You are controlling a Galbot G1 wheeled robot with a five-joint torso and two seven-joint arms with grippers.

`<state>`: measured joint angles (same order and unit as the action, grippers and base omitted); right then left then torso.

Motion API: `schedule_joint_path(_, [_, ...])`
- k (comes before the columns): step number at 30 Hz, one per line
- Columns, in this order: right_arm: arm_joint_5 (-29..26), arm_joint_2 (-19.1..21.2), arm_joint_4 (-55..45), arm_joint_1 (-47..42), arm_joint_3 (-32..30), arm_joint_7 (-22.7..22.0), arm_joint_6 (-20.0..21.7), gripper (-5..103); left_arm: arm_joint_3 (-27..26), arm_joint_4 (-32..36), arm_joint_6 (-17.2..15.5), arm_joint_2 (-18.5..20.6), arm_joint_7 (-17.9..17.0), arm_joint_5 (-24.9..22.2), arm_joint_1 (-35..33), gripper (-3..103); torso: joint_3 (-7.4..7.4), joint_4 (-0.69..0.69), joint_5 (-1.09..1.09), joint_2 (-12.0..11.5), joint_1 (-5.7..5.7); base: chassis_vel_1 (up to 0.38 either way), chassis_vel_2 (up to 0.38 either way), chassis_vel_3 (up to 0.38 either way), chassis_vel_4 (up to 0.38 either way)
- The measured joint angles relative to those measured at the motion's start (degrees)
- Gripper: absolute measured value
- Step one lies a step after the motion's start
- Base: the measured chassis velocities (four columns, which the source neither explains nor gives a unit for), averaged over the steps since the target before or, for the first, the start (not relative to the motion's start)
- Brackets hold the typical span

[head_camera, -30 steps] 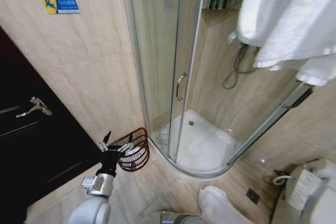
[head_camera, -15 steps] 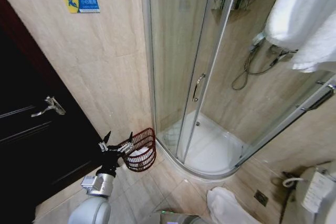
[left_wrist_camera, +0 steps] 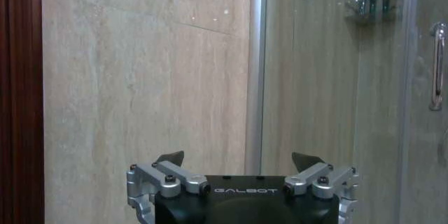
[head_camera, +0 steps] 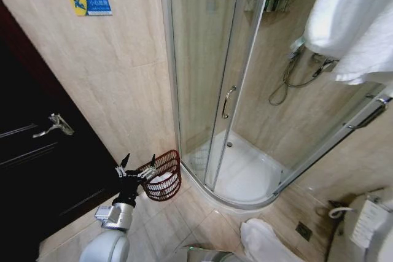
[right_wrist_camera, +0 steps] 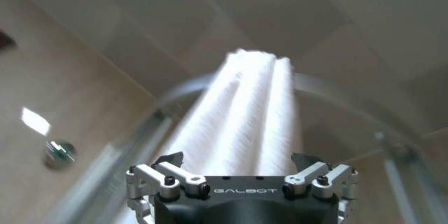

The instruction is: Discard the used towel into the hamper.

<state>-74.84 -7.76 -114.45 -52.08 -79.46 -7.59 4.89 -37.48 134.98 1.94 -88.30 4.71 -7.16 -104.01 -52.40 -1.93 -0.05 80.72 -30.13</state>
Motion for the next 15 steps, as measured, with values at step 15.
schedule_joint_path(15, [14.1,-7.7,3.0,-2.4,3.9,0.6,-7.0,100,0.0,0.0,0.0,0.0,0.0,0.0,0.0,100,0.0,0.0,-0.02,0.0,0.0,0.0,0.0,0.0,0.0])
